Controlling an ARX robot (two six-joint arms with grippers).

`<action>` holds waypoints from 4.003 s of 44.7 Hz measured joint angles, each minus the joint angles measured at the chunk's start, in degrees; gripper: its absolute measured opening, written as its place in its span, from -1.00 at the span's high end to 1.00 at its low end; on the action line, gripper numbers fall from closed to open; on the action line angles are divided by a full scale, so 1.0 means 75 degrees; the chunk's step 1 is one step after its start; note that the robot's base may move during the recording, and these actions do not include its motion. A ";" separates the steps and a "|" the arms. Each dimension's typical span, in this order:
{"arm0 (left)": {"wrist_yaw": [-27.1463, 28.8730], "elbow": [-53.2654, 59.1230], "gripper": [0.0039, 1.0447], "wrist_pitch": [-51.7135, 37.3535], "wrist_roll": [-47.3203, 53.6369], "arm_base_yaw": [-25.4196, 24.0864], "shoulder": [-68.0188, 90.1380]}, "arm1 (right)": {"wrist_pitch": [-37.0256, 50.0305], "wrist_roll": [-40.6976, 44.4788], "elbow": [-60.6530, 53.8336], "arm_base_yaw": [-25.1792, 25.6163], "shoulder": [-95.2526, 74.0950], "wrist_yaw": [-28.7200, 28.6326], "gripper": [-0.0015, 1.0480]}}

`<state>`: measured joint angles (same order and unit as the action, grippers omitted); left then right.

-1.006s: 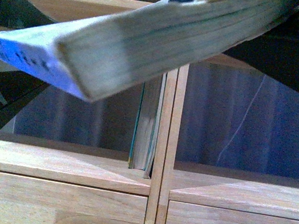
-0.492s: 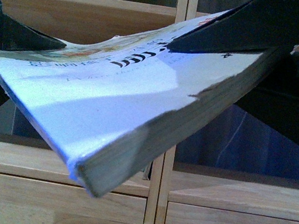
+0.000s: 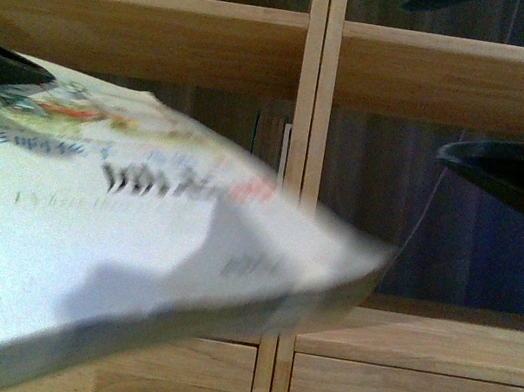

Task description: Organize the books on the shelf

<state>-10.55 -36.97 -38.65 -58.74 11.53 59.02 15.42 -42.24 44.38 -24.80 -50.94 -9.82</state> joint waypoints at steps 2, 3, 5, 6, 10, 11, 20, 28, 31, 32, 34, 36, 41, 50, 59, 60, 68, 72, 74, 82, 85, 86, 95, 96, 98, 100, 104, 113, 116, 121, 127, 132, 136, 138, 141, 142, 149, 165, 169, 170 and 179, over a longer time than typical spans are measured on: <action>0.0006 -0.0087 0.88 0.0294 0.0373 -0.0254 -0.0099 | 0.0108 0.0315 -0.0003 0.0376 0.0000 0.0119 -0.60; 0.0015 -0.0134 0.88 0.0437 0.0557 -0.0388 -0.0146 | 0.0146 0.0440 -0.0003 0.0446 -0.0003 0.0157 -0.64; 0.0044 -0.0248 0.88 0.0772 0.1008 -0.0711 -0.0248 | 0.0289 0.0871 -0.0006 0.0906 -0.0006 0.0207 -0.82; 0.0067 -0.0321 0.88 0.0950 0.1227 -0.0889 -0.0318 | 0.0382 0.1067 -0.0032 0.1151 -0.0012 0.0274 -0.89; 0.0233 -0.0472 0.88 0.1338 0.2296 -0.1317 -0.0554 | 0.0702 0.1562 -0.0160 0.1786 -0.0055 0.0289 -0.86; 0.0262 -0.0484 0.88 0.1378 0.2358 -0.1355 -0.0583 | 0.0784 0.1693 -0.0207 0.1944 -0.0067 0.0280 -0.86; 0.0659 -0.0513 0.88 0.1731 0.5062 -0.1746 -0.0994 | 0.1148 0.2206 -0.0670 0.3185 -0.0146 -0.0029 -0.86; 0.0627 -0.0446 0.88 0.1746 0.7501 -0.2349 -0.1285 | 0.1204 0.2276 -0.0965 0.3754 -0.0146 -0.0248 -0.86; 0.0481 -0.0434 0.88 0.1649 0.7790 -0.2661 -0.1166 | 0.1207 0.2308 -0.0965 0.3751 -0.0143 -0.0286 -0.86; 0.0443 -0.0434 0.88 0.1600 0.7834 -0.2745 -0.1107 | 0.1209 0.2320 -0.0965 0.3751 -0.0143 -0.0286 -0.86; 0.0396 -0.0437 0.88 0.1469 0.7941 -0.2885 -0.0968 | 0.1005 0.2518 -0.0935 0.3678 -0.0122 -0.0009 -0.82; 0.0303 -0.0443 0.88 0.1303 0.8026 -0.3010 -0.0807 | 0.0347 0.3060 -0.0892 0.3509 -0.0009 0.0615 -0.70; -0.0044 -0.0694 0.88 0.0676 0.8224 -0.3185 -0.0122 | 0.0035 0.4791 -0.1714 0.3343 0.0557 0.1244 -0.29; -0.0373 -0.1562 0.88 -0.0309 0.8667 -0.3194 0.1105 | 0.0455 0.5371 -0.2818 0.3334 0.1134 0.1294 0.24; -0.0621 -0.2626 0.88 -0.0746 0.9011 -0.2978 0.2302 | 0.0729 0.5499 -0.3701 0.3328 0.1725 0.1288 0.81; -0.0627 -0.2699 0.88 -0.0761 0.9031 -0.2958 0.2378 | 0.0749 0.5508 -0.3789 0.3328 0.1786 0.1288 0.87; -0.0784 -0.3614 0.88 -0.1003 0.9209 -0.2652 0.3416 | 0.0810 0.5572 -0.4278 0.3328 0.2180 0.1291 0.94; -0.0804 -0.3998 0.88 -0.1046 0.9238 -0.2518 0.3829 | 0.0813 0.5578 -0.4503 0.3328 0.2396 0.1288 0.94; -0.0799 -0.4275 0.88 -0.1046 0.9232 -0.2436 0.4109 | 0.0813 0.5578 -0.4590 0.3328 0.2486 0.1288 0.94; -0.0766 -0.5240 0.88 -0.1026 0.9194 -0.2197 0.4969 | 0.0778 0.5581 -0.4896 0.3328 0.2894 0.1288 0.94; -0.0769 -0.5639 0.88 -0.0962 0.9206 -0.2107 0.5281 | 0.0743 0.5581 -0.4986 0.3328 0.3054 0.1288 0.94; -0.0766 -0.5791 0.88 -0.0930 0.9206 -0.2072 0.5397 | 0.0723 0.5581 -0.5021 0.3328 0.3112 0.1288 0.94; -0.0729 -0.6913 0.88 -0.0717 0.9200 -0.1827 0.6341 | 0.0516 0.5581 -0.5281 0.3328 0.3520 0.1288 0.94; -0.0711 -0.7102 0.88 -0.0682 0.9200 -0.1786 0.6470 | 0.0472 0.5581 -0.5316 0.3328 0.3605 0.1288 0.94; -0.0673 -0.7481 0.88 -0.0618 0.9194 -0.1696 0.6822 | 0.0402 0.5581 -0.5368 0.3328 0.3748 0.1288 0.94; -0.0627 -0.7857 0.88 -0.0554 0.9194 -0.1603 0.7178 | 0.0332 0.5581 -0.5400 0.3328 0.3858 0.1288 0.94; -0.0592 -0.8734 0.88 -0.0309 0.9194 -0.1431 0.7956 | 0.0169 0.5581 -0.5502 0.3328 0.4135 0.1288 0.94; -0.0516 -1.0456 0.88 0.0323 0.9148 -0.1209 0.9305 | -0.0093 0.5581 -0.5633 0.3328 0.4491 0.1288 0.94; -0.0501 -1.0923 0.88 0.0487 0.9133 -0.1145 0.9649 | -0.0102 0.5581 -0.5697 0.3328 0.4622 0.1288 0.94; -0.0460 -1.1584 0.88 0.0734 0.9119 -0.1032 1.0098 | -0.0082 0.5590 -0.5811 0.3328 0.4782 0.1288 0.94; -0.0361 -1.2467 0.88 0.1014 0.8996 -0.0848 1.0643 | -0.0280 0.5587 -0.5811 0.3328 0.5030 0.1288 0.94; -0.0329 -1.3053 0.88 0.1209 0.8918 -0.0694 1.0975 | -0.0446 0.5587 -0.5811 0.3328 0.5190 0.1288 0.94; -0.0306 -1.3441 0.88 0.1343 0.8848 -0.0557 1.1194 | -0.0577 0.5587 -0.5811 0.3328 0.5319 0.1288 0.94; -0.0271 -1.3709 0.88 0.1434 0.8816 -0.0443 1.1369 | -0.0670 0.5590 -0.5811 0.3328 0.5409 0.1288 0.94; -0.0210 -1.3834 0.88 0.1466 0.8754 -0.0306 1.1453 | -0.1498 0.5590 -0.5808 0.3328 0.6033 0.1288 0.94; -0.0189 -1.3834 0.88 0.1466 0.8728 -0.0254 1.1471 | -0.1757 0.5590 -0.5808 0.3328 0.6239 0.1291 0.94; 0.0041 -1.3764 0.88 0.1524 0.8644 -0.0061 1.1482 | -0.2037 0.5590 -0.5808 0.3328 0.6741 0.1288 0.94; 0.0294 -1.3432 0.11 0.1848 0.8717 0.0000 1.1418 | -0.2046 0.5590 -0.5808 0.3328 0.6749 0.1300 0.94; 0.0329 -1.3400 -0.19 0.1900 0.8734 0.0009 1.1418 | -0.2046 0.5590 -0.5808 0.3328 0.6749 0.1300 0.94; 0.0326 -1.3379 -0.27 0.1900 0.8737 0.0017 1.1412 | -0.2046 0.5590 -0.5808 0.3328 0.6749 0.1300 0.94; 0.0393 -1.2485 -0.88 0.1731 0.8740 0.0073 1.1019 | -0.2046 0.5590 -0.5808 0.3328 0.6749 0.1300 0.94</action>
<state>-7.60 -130.61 -25.67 6.81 12.08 141.67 0.08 -0.32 0.82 0.16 -0.32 -0.08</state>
